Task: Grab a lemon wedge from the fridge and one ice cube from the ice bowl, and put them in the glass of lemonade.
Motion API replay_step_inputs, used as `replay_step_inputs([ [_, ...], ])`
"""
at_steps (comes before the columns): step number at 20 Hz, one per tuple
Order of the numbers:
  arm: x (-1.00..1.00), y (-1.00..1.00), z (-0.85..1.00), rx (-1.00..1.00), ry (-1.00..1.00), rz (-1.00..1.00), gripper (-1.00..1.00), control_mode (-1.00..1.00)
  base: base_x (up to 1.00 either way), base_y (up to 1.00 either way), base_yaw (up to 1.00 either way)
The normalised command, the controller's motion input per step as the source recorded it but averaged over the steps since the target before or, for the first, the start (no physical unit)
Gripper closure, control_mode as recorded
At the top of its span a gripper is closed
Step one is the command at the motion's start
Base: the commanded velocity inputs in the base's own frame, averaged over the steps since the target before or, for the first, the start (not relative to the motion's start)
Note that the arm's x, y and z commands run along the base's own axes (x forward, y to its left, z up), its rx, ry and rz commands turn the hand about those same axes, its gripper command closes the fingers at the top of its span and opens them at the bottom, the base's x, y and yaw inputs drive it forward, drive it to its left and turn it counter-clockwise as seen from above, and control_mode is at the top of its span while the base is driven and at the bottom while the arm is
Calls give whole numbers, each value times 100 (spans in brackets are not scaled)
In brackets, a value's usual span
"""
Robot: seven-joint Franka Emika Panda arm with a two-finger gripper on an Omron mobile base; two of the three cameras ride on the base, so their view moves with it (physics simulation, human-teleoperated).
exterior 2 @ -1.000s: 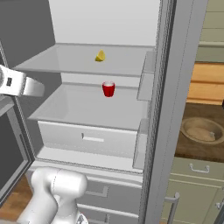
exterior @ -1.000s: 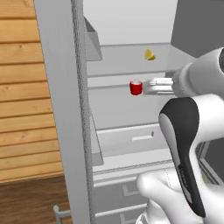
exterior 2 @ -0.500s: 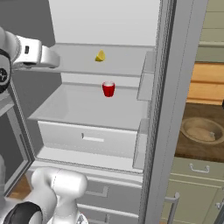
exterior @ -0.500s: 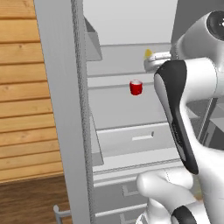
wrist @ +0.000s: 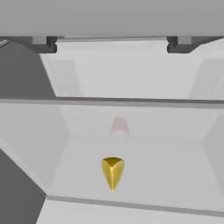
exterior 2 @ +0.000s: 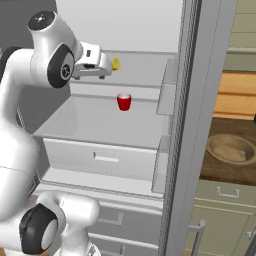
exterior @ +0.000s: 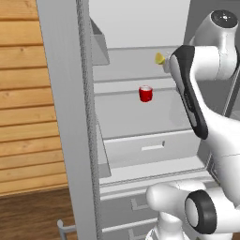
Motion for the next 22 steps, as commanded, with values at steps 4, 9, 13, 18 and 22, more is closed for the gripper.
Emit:
replay_step_inputs([
  [4, 100, -7, 0, 0, 9, 0, -100, -100, 0, 0, 0],
  [9, 98, 0, 0, 0, 10, 0, -100, -100, 0, 0, 0],
  [13, 71, 0, -3, 0, 6, 2, -100, -100, 0, 0, 0],
  [18, 78, 0, -6, 0, 3, 4, -100, -100, 0, 0, 0],
  [22, 65, -1, -28, 3, 1, 7, -100, -100, 0, 0, 0],
])
